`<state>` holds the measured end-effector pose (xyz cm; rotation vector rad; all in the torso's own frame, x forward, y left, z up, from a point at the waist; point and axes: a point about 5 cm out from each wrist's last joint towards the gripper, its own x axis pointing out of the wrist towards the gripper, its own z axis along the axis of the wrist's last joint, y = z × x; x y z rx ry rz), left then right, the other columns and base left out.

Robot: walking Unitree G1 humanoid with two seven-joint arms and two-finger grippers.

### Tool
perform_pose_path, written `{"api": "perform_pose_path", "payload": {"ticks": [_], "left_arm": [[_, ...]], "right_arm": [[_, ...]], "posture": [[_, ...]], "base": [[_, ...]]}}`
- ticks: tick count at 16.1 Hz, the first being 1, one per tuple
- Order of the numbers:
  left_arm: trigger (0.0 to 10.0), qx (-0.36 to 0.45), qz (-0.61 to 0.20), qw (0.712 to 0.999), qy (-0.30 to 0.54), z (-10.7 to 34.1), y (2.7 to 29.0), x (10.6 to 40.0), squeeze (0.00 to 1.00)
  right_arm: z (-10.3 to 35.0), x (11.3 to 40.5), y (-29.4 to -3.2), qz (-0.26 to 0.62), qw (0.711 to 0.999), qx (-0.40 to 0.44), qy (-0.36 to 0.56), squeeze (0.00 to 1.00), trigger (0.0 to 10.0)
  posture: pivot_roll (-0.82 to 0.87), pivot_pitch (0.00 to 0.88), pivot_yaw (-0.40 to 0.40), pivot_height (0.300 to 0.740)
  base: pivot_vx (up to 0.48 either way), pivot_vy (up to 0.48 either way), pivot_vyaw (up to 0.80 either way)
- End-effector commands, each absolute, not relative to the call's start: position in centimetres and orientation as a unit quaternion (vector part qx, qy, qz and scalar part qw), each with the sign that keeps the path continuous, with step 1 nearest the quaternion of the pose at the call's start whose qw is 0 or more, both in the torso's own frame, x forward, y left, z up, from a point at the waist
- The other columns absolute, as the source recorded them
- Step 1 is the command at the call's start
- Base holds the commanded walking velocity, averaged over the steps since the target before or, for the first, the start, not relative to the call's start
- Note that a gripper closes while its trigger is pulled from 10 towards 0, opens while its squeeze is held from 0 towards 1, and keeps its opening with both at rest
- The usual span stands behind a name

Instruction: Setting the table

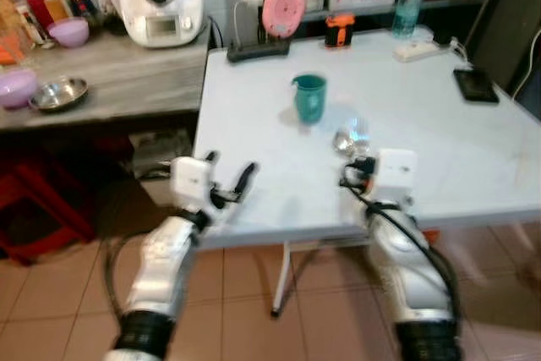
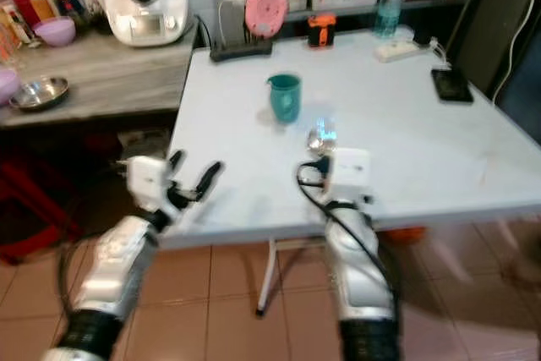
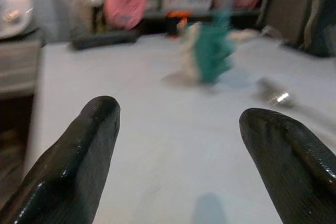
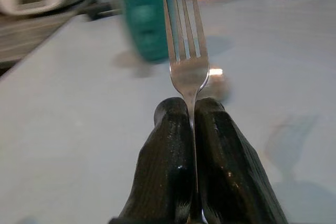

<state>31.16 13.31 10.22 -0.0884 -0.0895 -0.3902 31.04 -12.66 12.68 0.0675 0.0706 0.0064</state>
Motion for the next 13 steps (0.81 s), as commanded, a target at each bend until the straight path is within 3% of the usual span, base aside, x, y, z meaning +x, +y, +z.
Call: {"api": "perform_pose_path", "payload": {"ticks": [1,13], "left_arm": [[10.0,-0.044,-0.195,0.978,-0.054,10.7,13.2,31.4,0.00],[10.0,-0.033,-0.154,0.986,-0.053,10.7,14.2,32.1,0.00]], "right_arm": [[13.5,31.2,-12.8,0.003,0.999,0.028,0.017,0.00,10.0],[13.5,31.3,-13.0,0.008,1.000,0.019,0.004,0.00,10.0]], "posture": [[-0.09,0.000,0.115,0.740],[-0.08,0.000,0.115,0.740]], "base": [[0.000,0.428,0.00],[0.000,0.430,0.00]]}}
